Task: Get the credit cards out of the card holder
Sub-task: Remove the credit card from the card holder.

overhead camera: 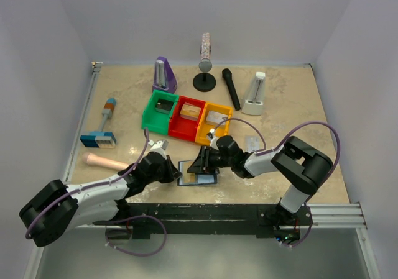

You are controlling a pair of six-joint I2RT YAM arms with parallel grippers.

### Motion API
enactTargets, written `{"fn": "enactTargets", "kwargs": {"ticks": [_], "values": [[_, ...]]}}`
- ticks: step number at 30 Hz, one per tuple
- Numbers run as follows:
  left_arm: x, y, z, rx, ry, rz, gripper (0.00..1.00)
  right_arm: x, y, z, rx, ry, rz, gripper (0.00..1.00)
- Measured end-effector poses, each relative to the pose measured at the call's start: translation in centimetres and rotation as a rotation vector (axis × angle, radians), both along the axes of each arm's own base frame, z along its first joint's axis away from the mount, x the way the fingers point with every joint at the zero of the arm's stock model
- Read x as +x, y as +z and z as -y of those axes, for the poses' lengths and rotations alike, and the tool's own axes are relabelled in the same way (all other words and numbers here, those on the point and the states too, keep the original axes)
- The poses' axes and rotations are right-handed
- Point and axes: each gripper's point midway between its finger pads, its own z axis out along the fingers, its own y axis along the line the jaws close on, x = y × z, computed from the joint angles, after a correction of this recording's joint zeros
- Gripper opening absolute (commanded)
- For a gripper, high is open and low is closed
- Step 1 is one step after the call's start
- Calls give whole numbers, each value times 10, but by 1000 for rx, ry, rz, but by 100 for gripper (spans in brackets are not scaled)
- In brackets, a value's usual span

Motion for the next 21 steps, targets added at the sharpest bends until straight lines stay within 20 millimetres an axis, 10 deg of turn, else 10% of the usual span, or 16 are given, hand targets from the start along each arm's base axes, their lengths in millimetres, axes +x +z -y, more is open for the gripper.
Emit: {"fn": "enactTargets", "kwargs": {"ticks": [21], "values": [[-1,0,1,-13,0,1,0,-4,2,-8,9,55,-26,40]]}}
